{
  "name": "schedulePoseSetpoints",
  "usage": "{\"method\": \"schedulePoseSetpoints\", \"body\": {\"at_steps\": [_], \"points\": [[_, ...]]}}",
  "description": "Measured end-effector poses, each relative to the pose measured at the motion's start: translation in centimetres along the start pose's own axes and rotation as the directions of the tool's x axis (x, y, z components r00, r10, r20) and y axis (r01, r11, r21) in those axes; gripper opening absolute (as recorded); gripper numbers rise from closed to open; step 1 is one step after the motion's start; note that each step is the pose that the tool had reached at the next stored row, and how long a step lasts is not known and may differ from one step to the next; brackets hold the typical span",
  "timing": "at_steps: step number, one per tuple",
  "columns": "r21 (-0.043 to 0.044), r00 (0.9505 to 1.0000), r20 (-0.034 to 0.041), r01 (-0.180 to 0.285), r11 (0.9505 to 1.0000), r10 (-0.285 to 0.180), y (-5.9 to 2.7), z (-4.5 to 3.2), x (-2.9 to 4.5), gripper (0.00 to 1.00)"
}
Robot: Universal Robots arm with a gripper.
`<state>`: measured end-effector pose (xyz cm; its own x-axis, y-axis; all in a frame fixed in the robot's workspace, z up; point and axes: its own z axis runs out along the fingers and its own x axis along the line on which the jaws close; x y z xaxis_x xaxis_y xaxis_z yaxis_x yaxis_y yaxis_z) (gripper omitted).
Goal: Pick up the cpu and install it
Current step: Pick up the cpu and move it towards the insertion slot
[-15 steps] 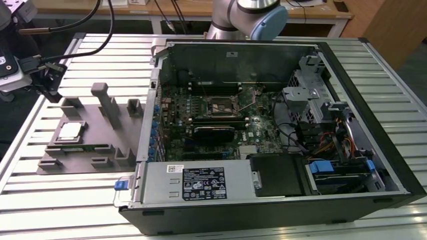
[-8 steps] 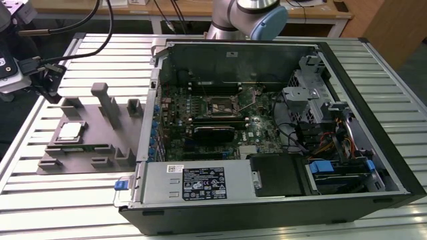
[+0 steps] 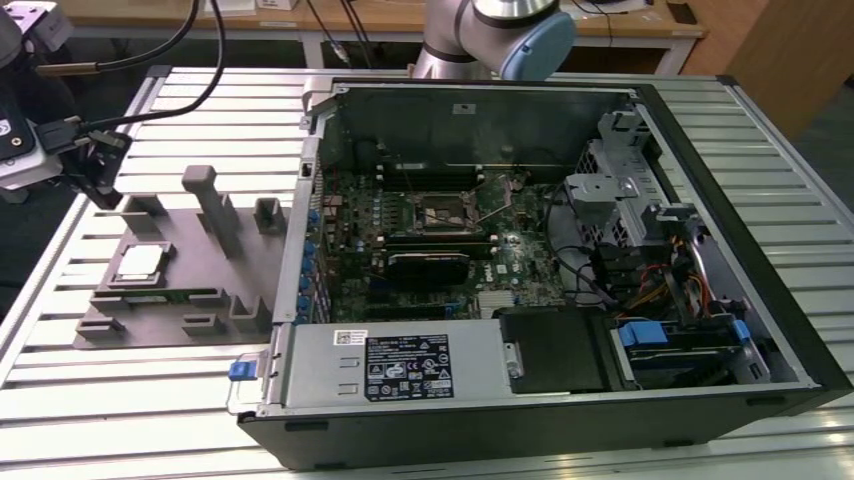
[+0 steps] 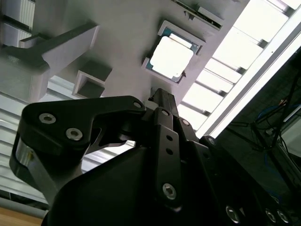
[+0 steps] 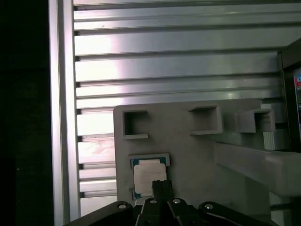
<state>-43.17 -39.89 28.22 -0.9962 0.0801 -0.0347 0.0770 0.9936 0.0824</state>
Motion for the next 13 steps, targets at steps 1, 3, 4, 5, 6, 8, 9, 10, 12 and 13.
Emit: {"method": "schedulePoseSetpoints", "body": {"at_steps": [1, 3, 4, 5, 6, 8, 9, 10, 12, 13], "points": [[-0.0001, 1.0, 0.0001, 0.0, 1.0, 0.0, -0.01, 0.05, 0.02, 0.11], [-0.0001, 1.0, 0.0002, 0.0, 1.0, 0.0, -0.02, 0.14, 0.08, 0.11], [-0.0001, 1.0, 0.0002, 0.0, 1.0, 0.0, -0.02, 0.19, 0.12, 0.11], [-0.0002, 1.0, 0.0002, 0.0, 1.0, 0.0, -0.03, 0.23, 0.15, 0.11], [-0.0001, 1.0, 0.0002, 0.0, 1.0, 0.0, -0.05, 0.27, 0.17, 0.11], [-0.0001, 1.0, 0.0002, 0.0, 1.0, 0.0, -0.08, 0.35, 0.22, 0.11], [-0.0001, 1.0, 0.0001, 0.0, 1.0, 0.0, -0.1, 0.39, 0.23, 0.11], [0.0, 1.0, 0.0, 0.0, 1.0, 0.0, -0.11, 0.43, 0.24, 0.11], [-0.0001, 1.0, 0.0001, 0.0, 1.0, 0.0, -0.14, 0.55, 0.26, 0.11], [0.0, 1.0, 0.0, 0.0, 1.0, 0.0, -0.16, 0.61, 0.27, 0.11]]}}
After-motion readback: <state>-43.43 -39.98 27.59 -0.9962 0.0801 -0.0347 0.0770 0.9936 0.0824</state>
